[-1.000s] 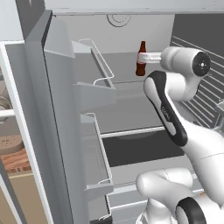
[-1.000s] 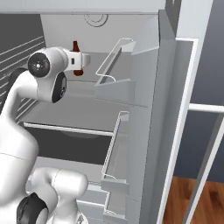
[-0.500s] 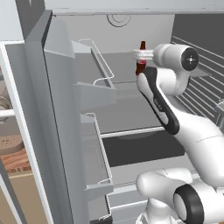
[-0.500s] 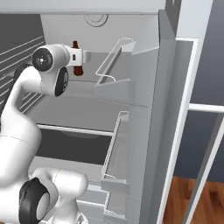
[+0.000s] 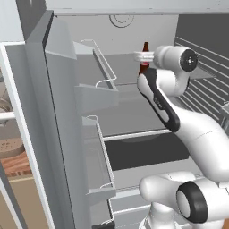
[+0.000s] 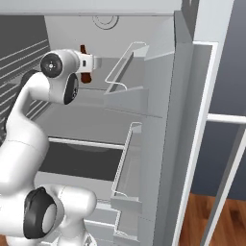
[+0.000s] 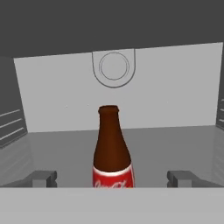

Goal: Open the fridge, grab two sodas, and place both sodas inside the bowl with ice on the dining counter.

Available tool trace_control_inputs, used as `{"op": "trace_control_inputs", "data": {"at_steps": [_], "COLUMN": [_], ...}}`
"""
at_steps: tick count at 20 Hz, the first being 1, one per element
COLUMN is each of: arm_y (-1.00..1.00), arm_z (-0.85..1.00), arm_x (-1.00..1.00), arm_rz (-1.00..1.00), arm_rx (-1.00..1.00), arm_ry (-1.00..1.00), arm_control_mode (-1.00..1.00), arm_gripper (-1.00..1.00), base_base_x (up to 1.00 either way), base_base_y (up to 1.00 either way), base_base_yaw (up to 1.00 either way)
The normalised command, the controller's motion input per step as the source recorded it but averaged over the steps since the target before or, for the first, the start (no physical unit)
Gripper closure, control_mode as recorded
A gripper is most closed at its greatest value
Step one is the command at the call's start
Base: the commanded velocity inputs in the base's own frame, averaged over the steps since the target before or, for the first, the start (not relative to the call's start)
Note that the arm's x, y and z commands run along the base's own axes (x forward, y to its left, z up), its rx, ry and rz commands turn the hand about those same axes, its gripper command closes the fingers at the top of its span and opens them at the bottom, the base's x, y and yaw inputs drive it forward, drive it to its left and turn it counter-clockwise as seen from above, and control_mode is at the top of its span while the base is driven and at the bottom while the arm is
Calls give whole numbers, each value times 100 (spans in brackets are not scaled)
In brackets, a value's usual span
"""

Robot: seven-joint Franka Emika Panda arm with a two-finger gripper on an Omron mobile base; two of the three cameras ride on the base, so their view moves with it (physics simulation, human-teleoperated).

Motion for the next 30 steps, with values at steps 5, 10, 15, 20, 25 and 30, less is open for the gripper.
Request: {"op": "trace_control_inputs", "data": {"at_steps": [5, 10, 15, 20, 25, 30], "arm_y": [0, 0, 0, 8, 6, 1], "arm_z": [-13, -11, -12, -17, -16, -8], "arm_x": [22, 22, 24, 19, 1, 0], "arm_rz": [0, 0, 0, 0, 0, 0], "arm_rx": [0, 0, 0, -2, -5, -2], "arm_ry": [0, 2, 3, 4, 2, 0], "arm_control_mode": [-100, -100, -100, -100, -100, -100], "arm_gripper": [-100, -100, -100, 100, 100, 100], "base_base_x": [0, 0, 0, 0, 0, 0], "base_base_y": [0, 0, 0, 0, 0, 0], "base_base_yaw": [0, 0, 0, 0, 0, 0]}}
